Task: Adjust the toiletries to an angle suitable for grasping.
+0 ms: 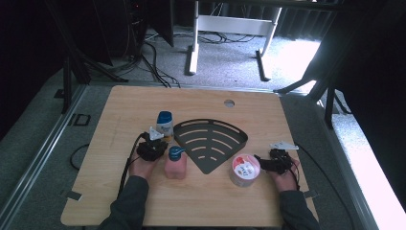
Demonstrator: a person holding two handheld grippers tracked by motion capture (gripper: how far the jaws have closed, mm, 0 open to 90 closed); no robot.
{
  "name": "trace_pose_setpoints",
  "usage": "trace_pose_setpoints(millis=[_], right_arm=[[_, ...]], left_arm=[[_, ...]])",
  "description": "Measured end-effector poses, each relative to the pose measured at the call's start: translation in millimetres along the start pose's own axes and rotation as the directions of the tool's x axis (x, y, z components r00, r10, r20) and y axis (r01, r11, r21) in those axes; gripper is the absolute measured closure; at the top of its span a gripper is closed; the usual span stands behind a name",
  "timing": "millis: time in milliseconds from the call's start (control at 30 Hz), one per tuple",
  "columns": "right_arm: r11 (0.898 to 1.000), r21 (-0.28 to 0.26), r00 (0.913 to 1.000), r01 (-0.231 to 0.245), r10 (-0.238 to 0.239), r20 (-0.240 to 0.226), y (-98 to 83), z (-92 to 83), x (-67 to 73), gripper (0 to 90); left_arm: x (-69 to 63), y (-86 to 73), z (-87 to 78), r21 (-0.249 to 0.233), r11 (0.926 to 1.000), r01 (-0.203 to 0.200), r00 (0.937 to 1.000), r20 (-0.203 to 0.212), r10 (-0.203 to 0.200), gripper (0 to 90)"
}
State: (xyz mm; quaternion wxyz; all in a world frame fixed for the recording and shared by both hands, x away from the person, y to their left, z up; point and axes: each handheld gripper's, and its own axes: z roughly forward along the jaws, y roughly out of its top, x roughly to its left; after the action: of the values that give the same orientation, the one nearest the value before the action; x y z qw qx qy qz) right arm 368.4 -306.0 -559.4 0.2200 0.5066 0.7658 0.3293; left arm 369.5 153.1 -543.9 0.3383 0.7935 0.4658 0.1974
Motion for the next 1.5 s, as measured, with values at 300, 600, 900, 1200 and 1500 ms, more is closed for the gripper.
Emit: trace_pose_setpoints(millis=[300, 600, 900, 1200, 1500], right_arm=[[1.000, 0.000, 1.0000, 0.000, 0.000, 0.000, 0.0, 0.0, 0.0, 18.9], [1.000, 0.000, 1.0000, 0.000, 0.000, 0.000, 0.0, 0.0, 0.0, 18.9], [1.000, 0.000, 1.0000, 0.001, -0.001, 0.000, 0.0, 0.0, -0.1, 18.9], [1.000, -0.001, 1.0000, 0.001, -0.001, 0.000, 0.0, 0.0, 0.0, 18.9], [1.000, -0.001, 1.0000, 0.001, -0.001, 0.000, 0.0, 0.0, -0.1, 18.9]], left_arm=[[2.4, 1.9, 1.4, 0.001, 1.0000, -0.004, 1.0000, -0.005, 0.004, 83.1], [-0.4, 0.4, -13.4, -0.017, 0.9998, 0.008, 0.9996, 0.027, -0.007, 80.1], [-5.6, -10.3, -36.1, -0.032, 0.9994, 0.011, 0.9981, 0.061, -0.009, 80.5], [-10.7, -25.1, -51.9, -0.027, 0.9996, 0.009, 0.9978, 0.066, -0.008, 88.4], [-19.8, -33.8, -61.8, -0.021, 0.9997, 0.009, 0.9965, 0.084, -0.008, 89.3]])
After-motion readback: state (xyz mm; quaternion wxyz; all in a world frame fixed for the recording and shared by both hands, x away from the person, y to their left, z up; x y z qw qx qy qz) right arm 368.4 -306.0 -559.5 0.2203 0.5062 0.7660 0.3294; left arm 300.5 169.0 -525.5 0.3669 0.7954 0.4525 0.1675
